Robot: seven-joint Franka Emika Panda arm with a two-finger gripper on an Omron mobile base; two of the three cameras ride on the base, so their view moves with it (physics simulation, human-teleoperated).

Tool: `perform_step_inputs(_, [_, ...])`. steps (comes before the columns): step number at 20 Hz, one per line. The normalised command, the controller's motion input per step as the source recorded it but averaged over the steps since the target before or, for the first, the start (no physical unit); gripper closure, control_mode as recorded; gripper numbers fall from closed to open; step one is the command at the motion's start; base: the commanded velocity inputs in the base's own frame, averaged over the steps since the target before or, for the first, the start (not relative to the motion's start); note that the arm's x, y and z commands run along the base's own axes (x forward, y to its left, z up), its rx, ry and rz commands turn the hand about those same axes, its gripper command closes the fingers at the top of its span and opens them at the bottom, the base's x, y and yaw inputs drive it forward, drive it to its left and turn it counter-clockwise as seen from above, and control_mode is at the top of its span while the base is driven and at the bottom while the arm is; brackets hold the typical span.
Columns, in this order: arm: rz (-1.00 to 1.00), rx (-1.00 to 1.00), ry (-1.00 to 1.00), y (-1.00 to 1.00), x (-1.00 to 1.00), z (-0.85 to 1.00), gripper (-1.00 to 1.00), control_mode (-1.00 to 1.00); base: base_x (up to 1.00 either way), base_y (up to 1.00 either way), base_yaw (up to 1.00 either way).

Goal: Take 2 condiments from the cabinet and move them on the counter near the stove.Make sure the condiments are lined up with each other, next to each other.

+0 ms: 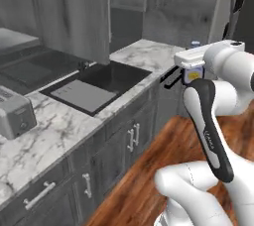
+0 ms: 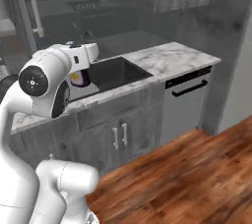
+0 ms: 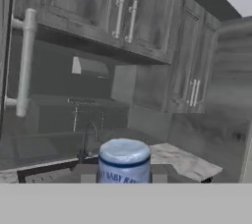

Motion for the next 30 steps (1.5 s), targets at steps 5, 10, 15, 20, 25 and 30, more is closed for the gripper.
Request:
perform_step_inputs(5, [0.00, 0.00, 0.00, 0.00, 0.00, 0.00, 1.00, 1.00, 0.00, -0.66, -0.84])
perform_step_inputs(10, [0.00, 0.00, 0.00, 0.00, 0.00, 0.00, 1.00, 1.00, 0.20, -0.64, -0.73])
perform_step_inputs(15, [0.00, 0.00, 0.00, 0.00, 0.00, 0.00, 1.00, 1.00, 0.76, -0.42, -0.57])
perform_step_inputs(20, [0.00, 0.00, 0.00, 0.00, 0.00, 0.00, 1.00, 1.00, 1.00, -0.15, -0.42])
perform_step_inputs(25, [0.00, 0.00, 0.00, 0.00, 0.00, 0.00, 1.00, 1.00, 1.00, -0.03, -0.29])
perform_step_inputs(30, [0.00, 0.00, 0.00, 0.00, 0.00, 0.00, 1.00, 1.00, 1.00, -0.20, -0.29])
